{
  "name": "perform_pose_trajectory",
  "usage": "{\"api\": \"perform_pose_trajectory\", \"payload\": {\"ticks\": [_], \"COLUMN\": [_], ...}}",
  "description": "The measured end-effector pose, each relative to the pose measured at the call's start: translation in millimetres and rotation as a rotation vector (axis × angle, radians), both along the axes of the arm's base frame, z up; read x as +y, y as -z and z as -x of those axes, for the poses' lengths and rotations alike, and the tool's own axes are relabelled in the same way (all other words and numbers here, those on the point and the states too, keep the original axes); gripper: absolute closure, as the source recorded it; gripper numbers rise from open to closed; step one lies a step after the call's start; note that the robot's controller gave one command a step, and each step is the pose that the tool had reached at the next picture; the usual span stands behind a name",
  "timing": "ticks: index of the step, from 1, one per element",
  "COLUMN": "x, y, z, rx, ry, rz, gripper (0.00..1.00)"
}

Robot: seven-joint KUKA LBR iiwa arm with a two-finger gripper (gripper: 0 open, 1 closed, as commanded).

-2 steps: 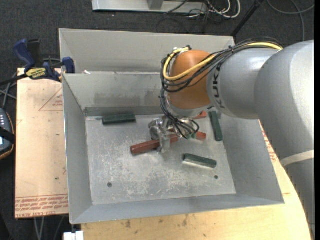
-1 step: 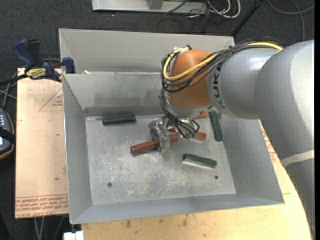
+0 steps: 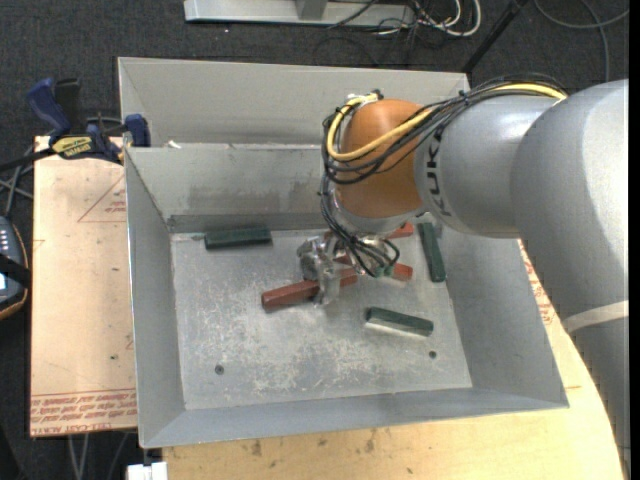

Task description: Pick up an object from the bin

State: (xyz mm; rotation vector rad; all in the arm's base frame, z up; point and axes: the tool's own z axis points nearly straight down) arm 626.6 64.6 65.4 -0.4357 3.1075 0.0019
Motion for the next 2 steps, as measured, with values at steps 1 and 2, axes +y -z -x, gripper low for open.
{"api": "perform_pose_trajectory", "payload": {"ticks": [1,2], "x": [0,0], "y": [-4,-23], "z": [1.1,3.0], "rx": [0.002,0.007], "ry": [0.001,0.002], "rz": [0.000,0.001], "gripper": [1.00,1.00]}}
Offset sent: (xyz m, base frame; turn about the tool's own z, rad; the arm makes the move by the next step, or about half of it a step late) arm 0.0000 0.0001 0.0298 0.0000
